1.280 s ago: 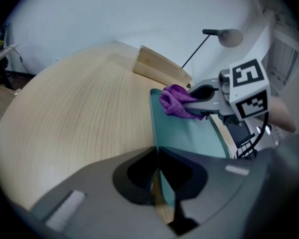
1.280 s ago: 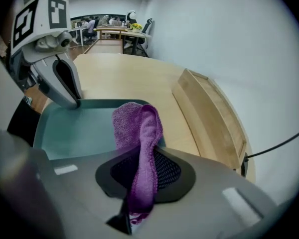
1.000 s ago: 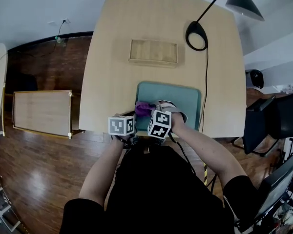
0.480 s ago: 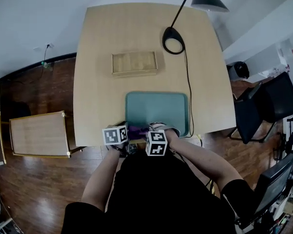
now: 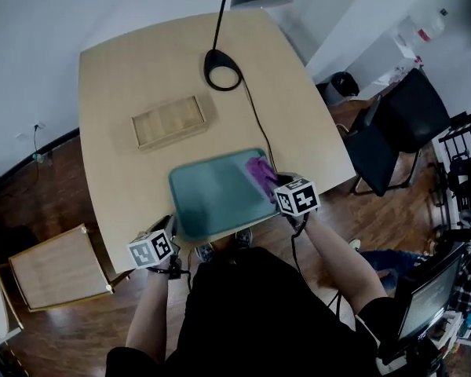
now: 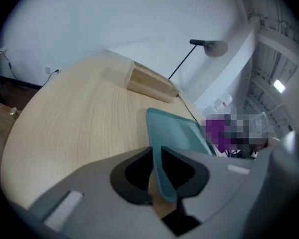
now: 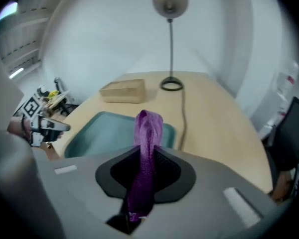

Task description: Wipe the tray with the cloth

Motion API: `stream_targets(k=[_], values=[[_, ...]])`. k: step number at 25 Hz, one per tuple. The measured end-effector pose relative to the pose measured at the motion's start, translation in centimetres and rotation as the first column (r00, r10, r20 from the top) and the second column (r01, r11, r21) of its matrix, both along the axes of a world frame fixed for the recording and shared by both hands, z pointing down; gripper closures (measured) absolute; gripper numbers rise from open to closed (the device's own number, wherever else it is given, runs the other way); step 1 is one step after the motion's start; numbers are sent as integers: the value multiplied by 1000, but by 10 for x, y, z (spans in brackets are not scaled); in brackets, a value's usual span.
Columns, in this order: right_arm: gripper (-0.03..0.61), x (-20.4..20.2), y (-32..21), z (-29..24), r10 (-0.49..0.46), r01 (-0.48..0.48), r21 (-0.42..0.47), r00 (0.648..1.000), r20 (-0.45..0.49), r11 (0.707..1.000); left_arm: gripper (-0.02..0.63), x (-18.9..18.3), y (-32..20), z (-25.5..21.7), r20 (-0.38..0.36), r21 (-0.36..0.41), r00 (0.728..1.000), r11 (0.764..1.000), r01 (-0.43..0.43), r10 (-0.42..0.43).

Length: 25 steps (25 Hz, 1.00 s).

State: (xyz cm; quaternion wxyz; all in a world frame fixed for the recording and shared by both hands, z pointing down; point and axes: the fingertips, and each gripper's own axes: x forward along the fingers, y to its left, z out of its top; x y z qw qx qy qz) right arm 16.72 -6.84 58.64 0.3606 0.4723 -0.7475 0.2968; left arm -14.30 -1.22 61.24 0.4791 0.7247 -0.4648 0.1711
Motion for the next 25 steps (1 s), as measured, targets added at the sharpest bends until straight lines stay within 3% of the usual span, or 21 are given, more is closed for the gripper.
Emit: stream_targets(k=[3, 6, 8, 13, 16, 18, 21, 23, 25], values=[[518, 89, -9, -1, 231, -231, 1, 972, -37, 973, 537, -19, 7, -11, 16, 23, 999, 999, 32, -32], [518, 141, -9, 5, 366, -367, -20, 930, -43, 930, 538, -33, 20, -20, 58, 40, 996, 997, 69, -72], [518, 153, -9, 15, 385, -387, -43, 922, -44, 921, 538, -38, 32, -28, 91, 52, 991, 994, 92, -96], [504, 143, -28, 53, 332, -333, -85, 943, -29, 939, 543, -35, 58, -55, 138, 104, 975, 982, 160, -173], [412, 140, -25, 77, 295, -290, -118, 955, 21, 950, 545, -19, 78, -71, 133, 149, 965, 967, 205, -225], [403, 145, -26, 73, 289, -284, -71, 955, 66, 956, 549, -1, 91, -80, 117, 177, 965, 961, 214, -236], [418, 158, -22, 25, 303, -327, 114, 935, 187, 938, 549, 24, 113, -93, 137, 221, 963, 955, 200, -234], [468, 164, -8, -22, 285, -358, 234, 912, 294, 904, 552, 37, 127, -100, 167, 247, 958, 951, 186, -231], [560, 162, 14, -63, 230, -354, 307, 898, 374, 883, 560, 49, 139, -104, 182, 260, 956, 949, 177, -228]])
